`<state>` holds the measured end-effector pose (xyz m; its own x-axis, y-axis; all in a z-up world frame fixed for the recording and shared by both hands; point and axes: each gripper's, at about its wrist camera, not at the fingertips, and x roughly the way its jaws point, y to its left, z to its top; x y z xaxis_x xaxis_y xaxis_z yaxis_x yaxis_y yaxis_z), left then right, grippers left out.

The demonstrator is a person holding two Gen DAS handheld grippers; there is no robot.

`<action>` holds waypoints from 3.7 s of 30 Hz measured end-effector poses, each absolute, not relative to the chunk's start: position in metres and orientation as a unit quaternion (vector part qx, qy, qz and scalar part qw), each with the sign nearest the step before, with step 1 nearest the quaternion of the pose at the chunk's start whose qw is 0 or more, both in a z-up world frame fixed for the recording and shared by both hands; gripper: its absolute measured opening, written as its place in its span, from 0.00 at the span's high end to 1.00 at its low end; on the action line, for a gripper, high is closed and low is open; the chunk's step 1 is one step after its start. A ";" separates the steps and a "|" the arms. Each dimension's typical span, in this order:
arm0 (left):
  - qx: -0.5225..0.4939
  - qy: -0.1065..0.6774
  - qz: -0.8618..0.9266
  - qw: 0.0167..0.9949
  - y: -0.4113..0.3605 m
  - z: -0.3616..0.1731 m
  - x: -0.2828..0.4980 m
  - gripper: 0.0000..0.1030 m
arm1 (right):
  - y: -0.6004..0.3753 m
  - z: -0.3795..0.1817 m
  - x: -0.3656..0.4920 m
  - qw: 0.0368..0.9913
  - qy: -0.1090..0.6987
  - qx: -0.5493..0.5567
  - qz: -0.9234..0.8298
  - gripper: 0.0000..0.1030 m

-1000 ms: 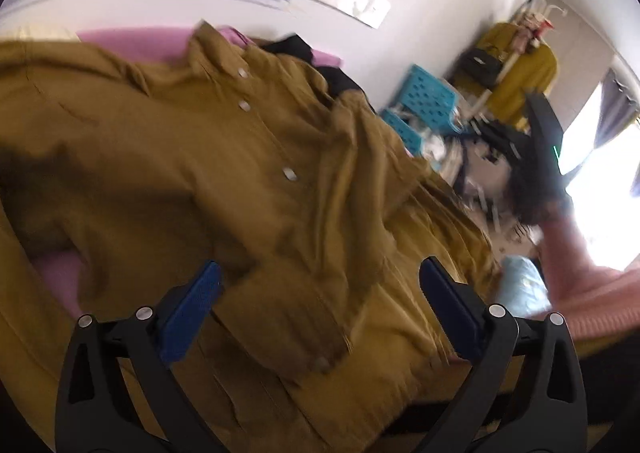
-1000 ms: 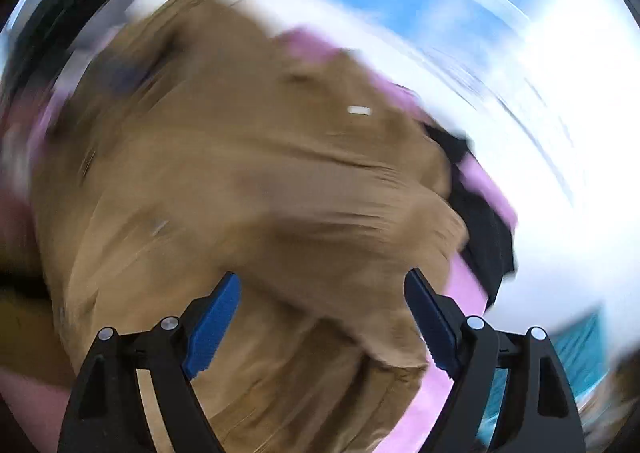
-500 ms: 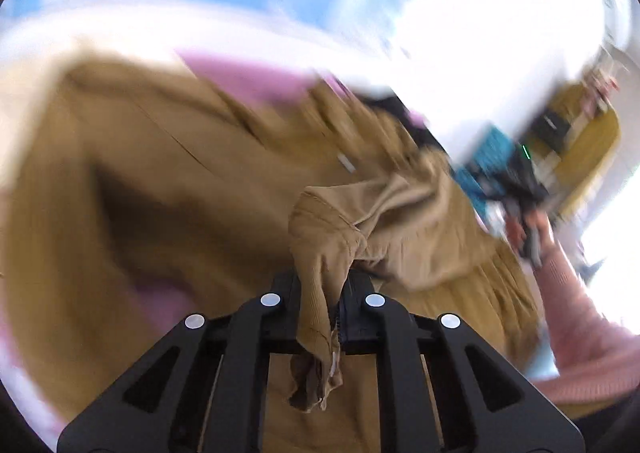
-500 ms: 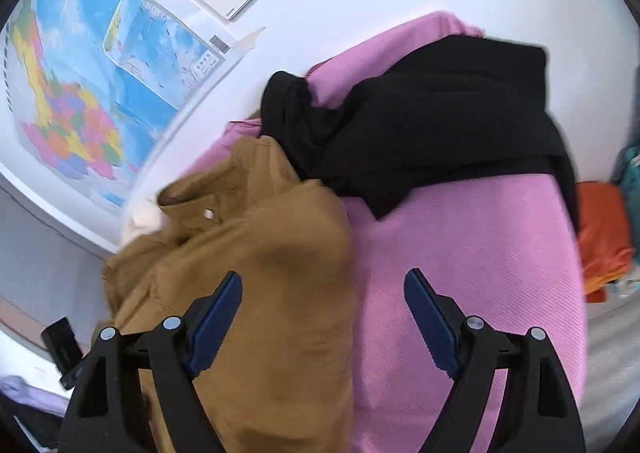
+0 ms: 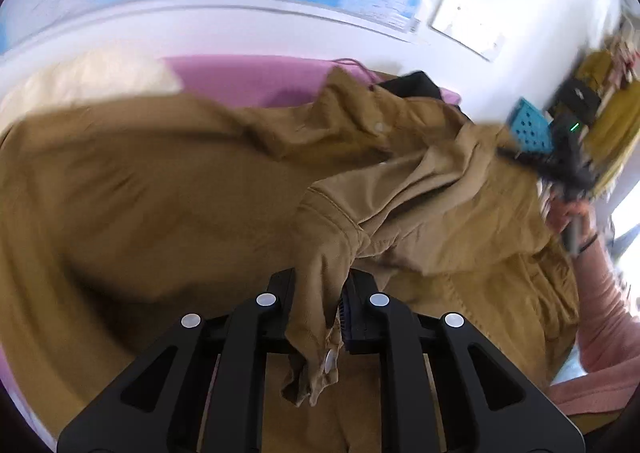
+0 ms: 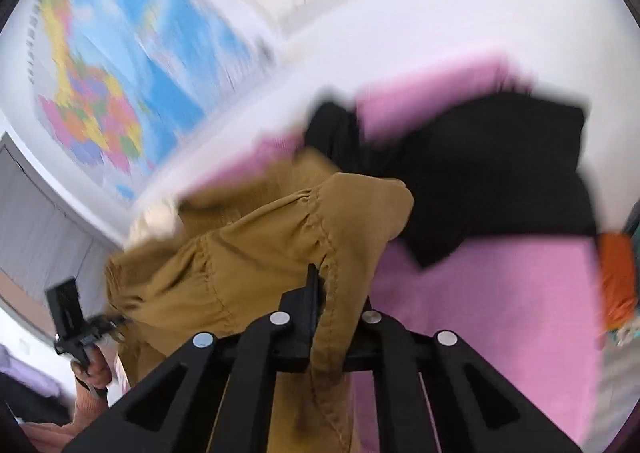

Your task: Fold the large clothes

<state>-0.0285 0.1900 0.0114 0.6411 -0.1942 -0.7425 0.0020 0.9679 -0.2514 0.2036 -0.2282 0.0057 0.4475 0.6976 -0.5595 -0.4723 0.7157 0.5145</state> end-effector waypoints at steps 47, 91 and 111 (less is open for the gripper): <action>-0.050 0.434 0.006 0.899 0.190 0.007 0.038 0.33 | -0.091 -0.021 0.177 0.857 0.403 -0.140 0.288 0.68; -0.104 0.358 0.125 0.919 0.270 0.007 -0.165 0.13 | 0.092 0.008 0.009 0.663 0.393 -0.136 0.623 0.41; -0.171 0.296 0.086 0.936 0.293 0.021 -0.212 0.13 | 0.149 0.020 -0.035 0.638 0.391 -0.144 0.647 0.93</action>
